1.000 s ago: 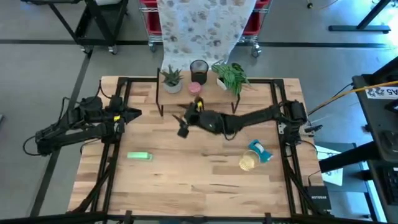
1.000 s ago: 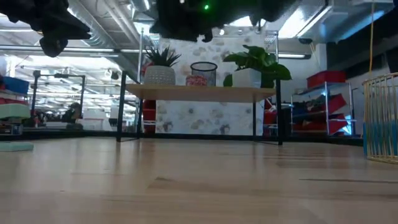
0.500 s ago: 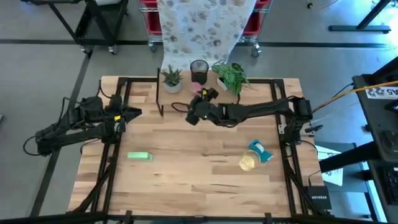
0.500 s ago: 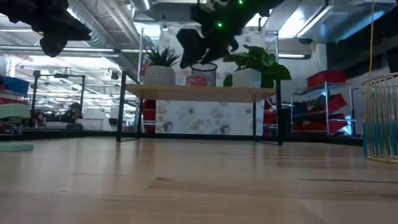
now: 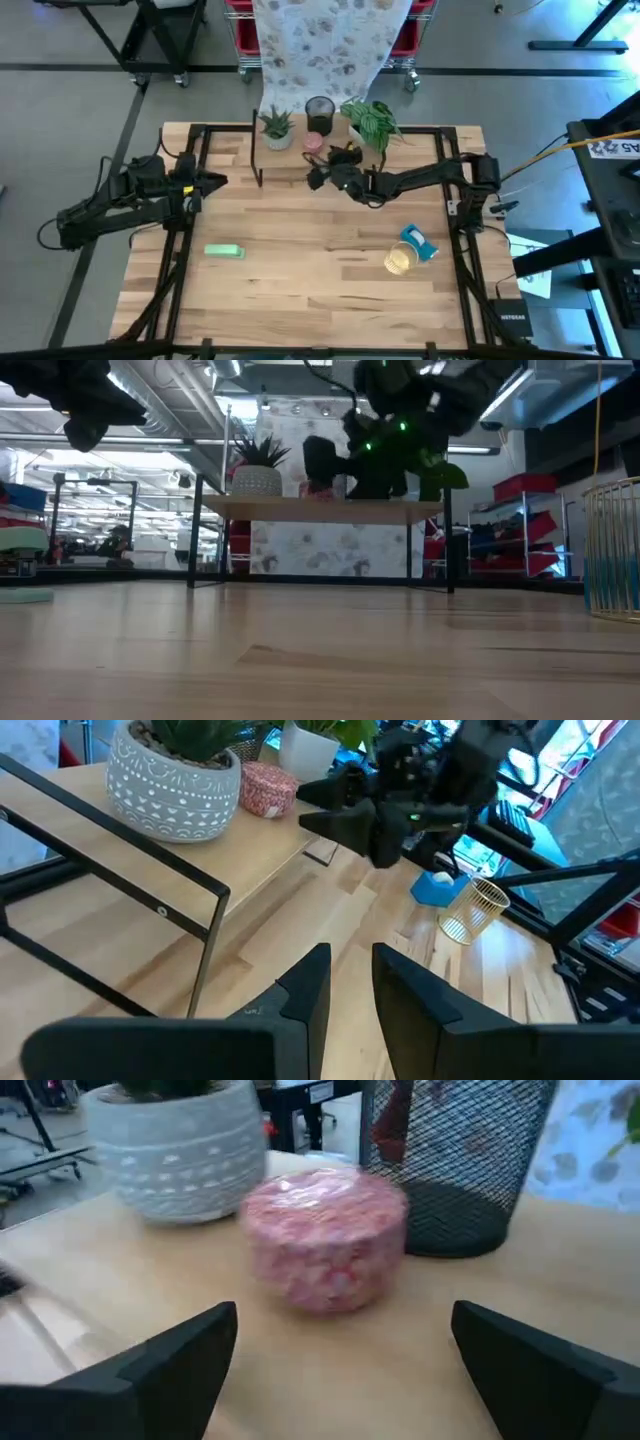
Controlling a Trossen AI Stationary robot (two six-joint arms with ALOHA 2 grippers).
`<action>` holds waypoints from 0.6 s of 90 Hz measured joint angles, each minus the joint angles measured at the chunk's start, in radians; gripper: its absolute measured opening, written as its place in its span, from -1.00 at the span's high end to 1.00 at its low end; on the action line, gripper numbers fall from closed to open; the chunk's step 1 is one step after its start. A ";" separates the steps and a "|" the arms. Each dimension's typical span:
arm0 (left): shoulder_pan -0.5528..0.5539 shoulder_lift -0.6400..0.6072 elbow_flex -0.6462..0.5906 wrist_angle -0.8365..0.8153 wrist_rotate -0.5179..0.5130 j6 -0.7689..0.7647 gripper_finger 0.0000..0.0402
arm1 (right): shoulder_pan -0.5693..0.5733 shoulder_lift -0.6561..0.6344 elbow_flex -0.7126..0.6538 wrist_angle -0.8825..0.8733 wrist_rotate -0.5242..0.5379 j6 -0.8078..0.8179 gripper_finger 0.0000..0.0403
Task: Stock shelves
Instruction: Remove the pink scented candle on the shelf
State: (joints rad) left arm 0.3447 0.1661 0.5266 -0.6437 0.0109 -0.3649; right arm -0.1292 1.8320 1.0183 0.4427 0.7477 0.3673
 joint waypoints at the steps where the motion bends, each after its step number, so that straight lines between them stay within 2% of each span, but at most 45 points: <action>1: 0.000 0.000 0.000 0.000 0.000 0.000 0.70 | -0.003 0.000 -0.001 0.005 -0.006 0.000 -0.76; 21: 0.000 0.000 -0.012 0.010 0.000 -0.012 0.70 | -0.025 0.048 0.010 0.087 -0.034 -0.028 -0.75; 54: 0.000 0.002 -0.030 0.028 0.004 -0.021 0.70 | -0.030 0.067 0.038 0.081 -0.067 -0.058 -0.75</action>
State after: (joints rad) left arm 0.3447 0.1677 0.4965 -0.6154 0.0147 -0.3862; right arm -0.1596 1.8992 1.0565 0.5234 0.6805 0.3091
